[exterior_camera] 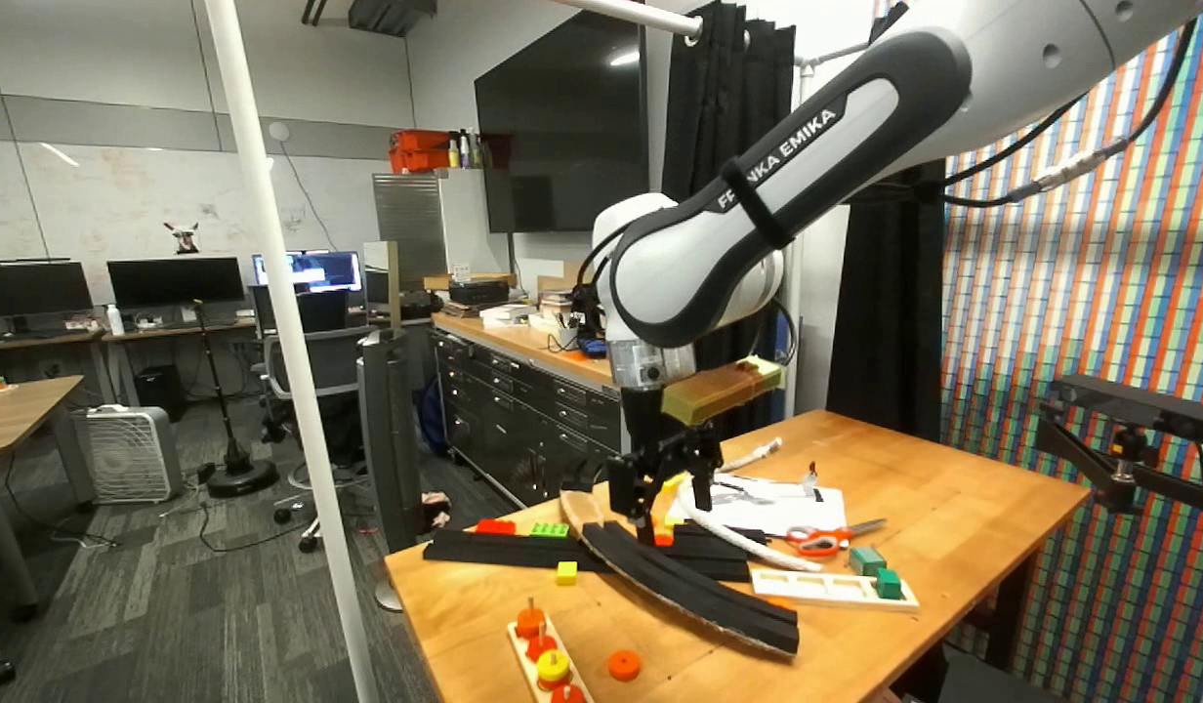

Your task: Remove the yellow ring from the wooden board

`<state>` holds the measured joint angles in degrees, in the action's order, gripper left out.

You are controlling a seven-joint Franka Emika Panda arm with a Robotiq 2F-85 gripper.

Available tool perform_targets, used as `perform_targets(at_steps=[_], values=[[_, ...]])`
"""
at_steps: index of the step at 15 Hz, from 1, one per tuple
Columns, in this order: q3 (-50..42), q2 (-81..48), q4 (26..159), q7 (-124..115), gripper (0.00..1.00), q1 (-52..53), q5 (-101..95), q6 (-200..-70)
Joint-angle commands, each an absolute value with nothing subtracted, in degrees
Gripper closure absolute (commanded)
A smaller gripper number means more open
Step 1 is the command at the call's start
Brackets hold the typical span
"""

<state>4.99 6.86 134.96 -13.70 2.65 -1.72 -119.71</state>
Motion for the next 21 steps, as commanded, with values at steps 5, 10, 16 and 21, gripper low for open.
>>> perform_targets(at_steps=[5,10,16,21], values=[[10.17,1.06,144.75,-30.55,0.0,6.97,-7.31,-144.28],[10.08,-1.69,143.55,-38.26,0.0,9.1,-11.31,-149.39],[8.79,-5.52,140.49,-36.75,0.0,8.85,-10.54,-154.23],[7.56,-11.17,136.21,-34.53,0.0,9.62,-8.91,-156.16]])
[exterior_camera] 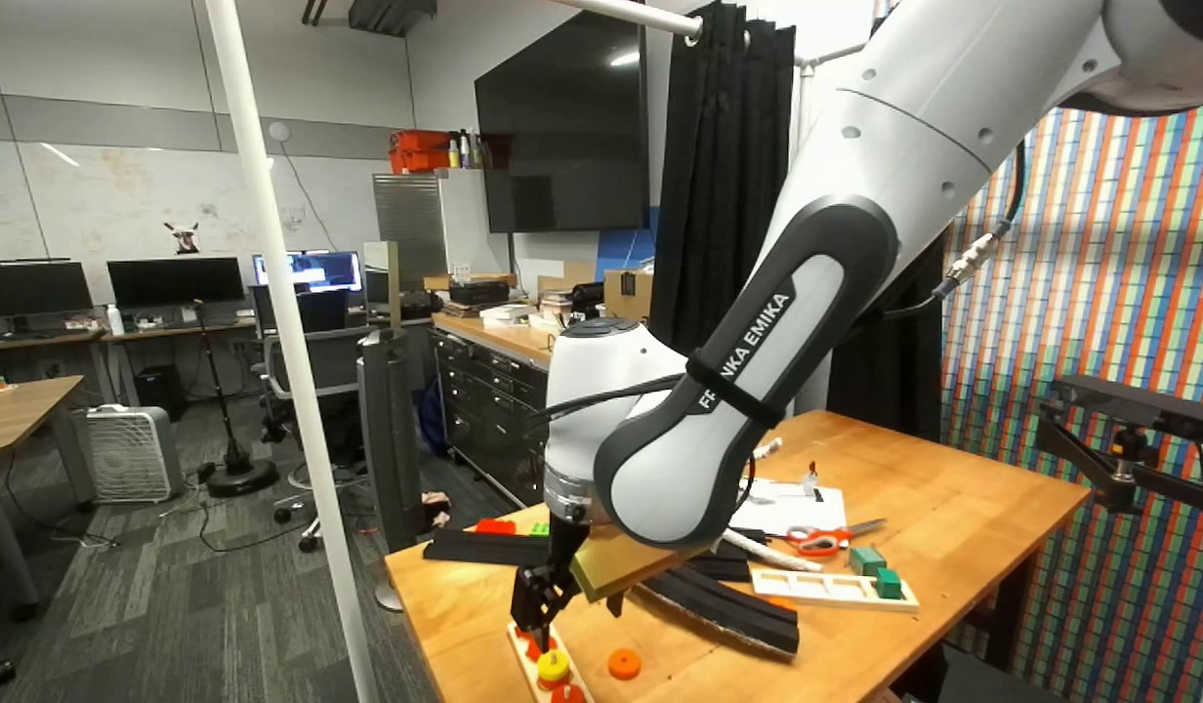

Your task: Remove the yellow ring from the wooden board

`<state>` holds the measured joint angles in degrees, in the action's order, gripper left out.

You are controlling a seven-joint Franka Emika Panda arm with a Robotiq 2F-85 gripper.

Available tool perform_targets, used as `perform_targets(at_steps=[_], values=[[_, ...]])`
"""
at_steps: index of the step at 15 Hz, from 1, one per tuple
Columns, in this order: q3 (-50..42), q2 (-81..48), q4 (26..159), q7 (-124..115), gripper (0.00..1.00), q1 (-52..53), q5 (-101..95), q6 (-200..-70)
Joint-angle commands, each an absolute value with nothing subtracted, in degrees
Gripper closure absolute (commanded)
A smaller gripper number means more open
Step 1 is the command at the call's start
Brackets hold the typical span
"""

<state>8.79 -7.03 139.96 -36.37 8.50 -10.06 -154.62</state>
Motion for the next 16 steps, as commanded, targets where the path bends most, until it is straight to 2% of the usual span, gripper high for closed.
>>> perform_targets(at_steps=[1,16], values=[[7.4,-12.1,135.39,-33.97,0.0,9.74,-8.35,-156.12],[5.76,-20.94,128.89,-24.86,0.0,10.03,0.69,-154.96]])
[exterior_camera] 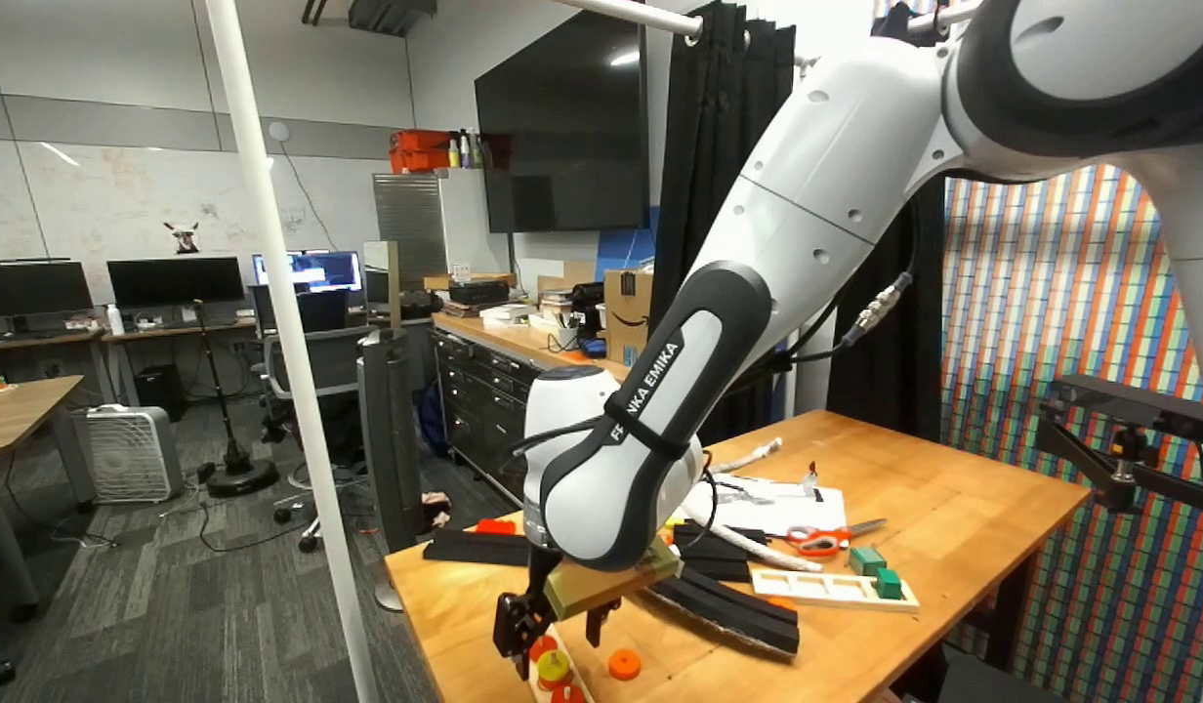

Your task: Remove the yellow ring from the wooden board

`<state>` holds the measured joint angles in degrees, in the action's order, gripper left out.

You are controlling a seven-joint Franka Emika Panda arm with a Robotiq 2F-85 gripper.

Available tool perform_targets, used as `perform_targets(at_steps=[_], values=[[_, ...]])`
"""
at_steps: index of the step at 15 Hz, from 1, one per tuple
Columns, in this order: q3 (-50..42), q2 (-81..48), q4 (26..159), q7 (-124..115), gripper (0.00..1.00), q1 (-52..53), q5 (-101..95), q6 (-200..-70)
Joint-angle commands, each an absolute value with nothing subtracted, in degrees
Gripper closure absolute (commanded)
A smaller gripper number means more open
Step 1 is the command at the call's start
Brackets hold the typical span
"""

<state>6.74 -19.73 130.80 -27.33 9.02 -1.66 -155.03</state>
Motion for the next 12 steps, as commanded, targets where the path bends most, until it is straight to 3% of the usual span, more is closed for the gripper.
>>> perform_targets(at_steps=[1,12], values=[[5.59,-21.11,128.73,-24.73,0.0,10.14,0.79,-154.88],[5.21,-22.09,127.53,-22.8,0.0,9.96,1.57,-154.44]])
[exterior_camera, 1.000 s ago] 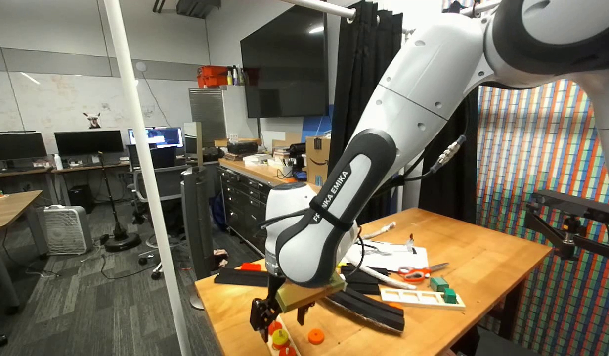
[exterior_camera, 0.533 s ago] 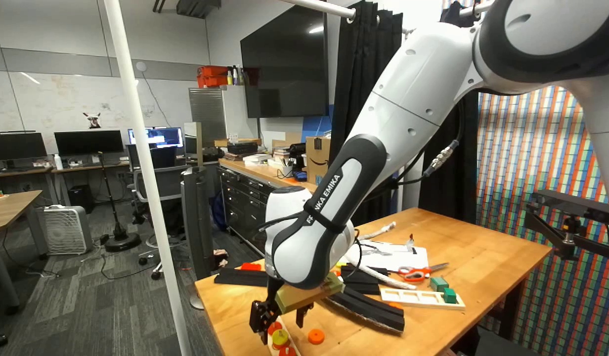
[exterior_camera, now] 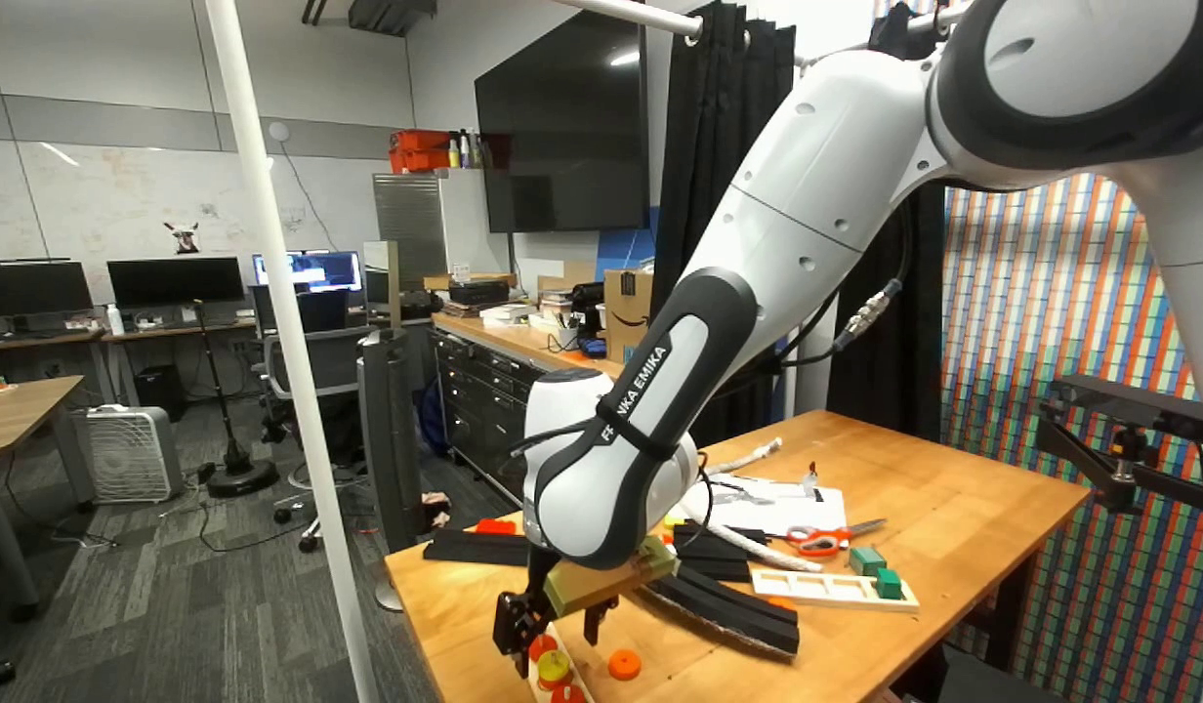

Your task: Remove the yellow ring from the wooden board

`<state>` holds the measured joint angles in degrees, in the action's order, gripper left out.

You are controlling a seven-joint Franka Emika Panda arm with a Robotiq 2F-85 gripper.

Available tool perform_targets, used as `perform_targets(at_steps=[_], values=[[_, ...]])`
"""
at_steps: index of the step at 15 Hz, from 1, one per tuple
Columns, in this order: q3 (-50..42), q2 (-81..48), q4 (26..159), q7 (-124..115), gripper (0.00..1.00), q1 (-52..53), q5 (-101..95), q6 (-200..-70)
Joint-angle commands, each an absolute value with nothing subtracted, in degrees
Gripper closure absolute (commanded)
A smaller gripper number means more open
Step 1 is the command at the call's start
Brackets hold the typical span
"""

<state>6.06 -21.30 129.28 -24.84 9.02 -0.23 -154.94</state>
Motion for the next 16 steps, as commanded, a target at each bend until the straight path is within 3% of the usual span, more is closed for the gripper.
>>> perform_targets(at_steps=[1,2,9,11,16], values=[[5.06,-22.12,127.52,-22.84,0.25,10.08,1.37,-154.55],[5.02,-22.12,127.48,-22.76,0.27,10.1,1.35,-154.55],[4.71,-22.23,127.25,-22.88,0.8,10.42,1.0,-154.47],[4.29,-21.85,127.21,-23.56,0.75,10.89,0.49,-153.78],[1.59,-20.3,127.36,-27.01,0.76,13.99,-2.2,-151.33]])
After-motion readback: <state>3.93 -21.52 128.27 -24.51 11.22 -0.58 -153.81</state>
